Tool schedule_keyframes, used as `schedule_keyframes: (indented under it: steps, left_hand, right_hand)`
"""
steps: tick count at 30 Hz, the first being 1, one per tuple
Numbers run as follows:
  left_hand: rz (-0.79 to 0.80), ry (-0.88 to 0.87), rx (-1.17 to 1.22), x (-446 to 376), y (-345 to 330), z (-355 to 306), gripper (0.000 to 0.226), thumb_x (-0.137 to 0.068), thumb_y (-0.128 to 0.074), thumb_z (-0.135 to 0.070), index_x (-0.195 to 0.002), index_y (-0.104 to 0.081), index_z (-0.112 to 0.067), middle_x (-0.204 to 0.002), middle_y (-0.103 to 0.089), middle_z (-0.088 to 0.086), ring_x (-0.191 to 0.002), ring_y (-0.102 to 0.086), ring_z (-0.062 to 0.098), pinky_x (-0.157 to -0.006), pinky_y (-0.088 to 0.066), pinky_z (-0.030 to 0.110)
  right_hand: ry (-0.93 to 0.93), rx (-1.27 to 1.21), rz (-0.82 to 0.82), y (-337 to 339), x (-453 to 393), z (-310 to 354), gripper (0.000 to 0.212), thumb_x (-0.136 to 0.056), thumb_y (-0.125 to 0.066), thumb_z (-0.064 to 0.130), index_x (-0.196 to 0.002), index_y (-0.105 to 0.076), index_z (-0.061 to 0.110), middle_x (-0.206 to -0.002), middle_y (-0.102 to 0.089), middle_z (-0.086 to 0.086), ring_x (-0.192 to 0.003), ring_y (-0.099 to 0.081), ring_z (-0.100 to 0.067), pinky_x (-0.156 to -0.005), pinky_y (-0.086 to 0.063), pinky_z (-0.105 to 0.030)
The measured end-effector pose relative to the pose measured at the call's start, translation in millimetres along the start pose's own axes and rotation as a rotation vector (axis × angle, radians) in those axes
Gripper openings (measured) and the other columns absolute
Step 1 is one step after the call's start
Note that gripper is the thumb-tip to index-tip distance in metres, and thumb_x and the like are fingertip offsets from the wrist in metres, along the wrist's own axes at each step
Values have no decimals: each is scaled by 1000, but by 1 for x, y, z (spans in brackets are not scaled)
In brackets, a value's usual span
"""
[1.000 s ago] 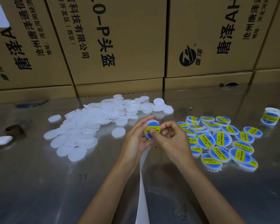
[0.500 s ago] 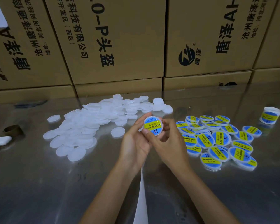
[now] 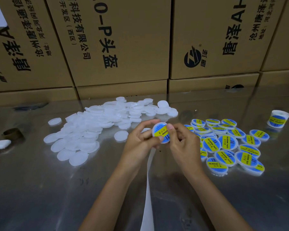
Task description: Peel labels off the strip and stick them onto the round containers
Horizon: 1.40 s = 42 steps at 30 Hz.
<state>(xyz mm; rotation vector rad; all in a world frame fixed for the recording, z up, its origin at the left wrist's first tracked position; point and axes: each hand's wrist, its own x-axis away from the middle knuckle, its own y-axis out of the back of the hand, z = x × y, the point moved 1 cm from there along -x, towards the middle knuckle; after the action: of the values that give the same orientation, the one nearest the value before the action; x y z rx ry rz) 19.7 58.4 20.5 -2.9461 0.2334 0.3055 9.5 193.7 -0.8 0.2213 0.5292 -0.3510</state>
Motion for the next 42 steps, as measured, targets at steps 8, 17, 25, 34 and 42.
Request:
schedule_keyframes:
  steps: [8,17,25,34,42]
  left_hand:
    - [-36,46,-83,-1,15,-5,44,-73,-83,5,-111,-72,-16,-89,-77,14,-76,-75,28,-67,-61,28]
    - [-284,21,-2,-2,18,-4,26,-84,-78,-20,-91,-69,4,-78,-75,14,-58,-70,26,-50,-58,28]
    - [90,67,48,-4,20,2,46,-89,-68,4,-127,-65,-22,-108,-73,20,-91,-72,25,-76,-61,33]
    - [-41,62,-7,-2,18,2,32,-77,-81,4,-103,-68,-8,-90,-76,17,-81,-76,33,-65,-61,28]
    - [-199,9,-16,-2,20,1,9,-85,-77,-15,-83,-70,-10,-83,-76,18,-71,-74,29,-56,-61,33]
  right_hand:
    - [4,-37,158,2,-3,0,32,-103,-49,30,-79,-65,15,-60,-53,-10,-56,-47,-13,-55,-42,-39]
    - [-80,-277,424,-7,3,6,25,-84,-78,21,-107,-73,26,-86,-76,-5,-76,-66,-22,-71,-52,-40]
    - [-63,-241,278,2,-2,0,21,-94,-65,26,-114,-72,31,-49,-43,-13,-47,-36,-18,-51,-34,-28]
    - [-57,-226,304,2,-1,3,30,-105,-46,26,-104,-75,21,-44,-48,6,-39,-43,-13,-44,-37,-21]
    - [-142,-314,527,-5,6,6,35,-86,-76,12,-117,-67,25,-91,-76,-3,-84,-72,-25,-81,-59,-40]
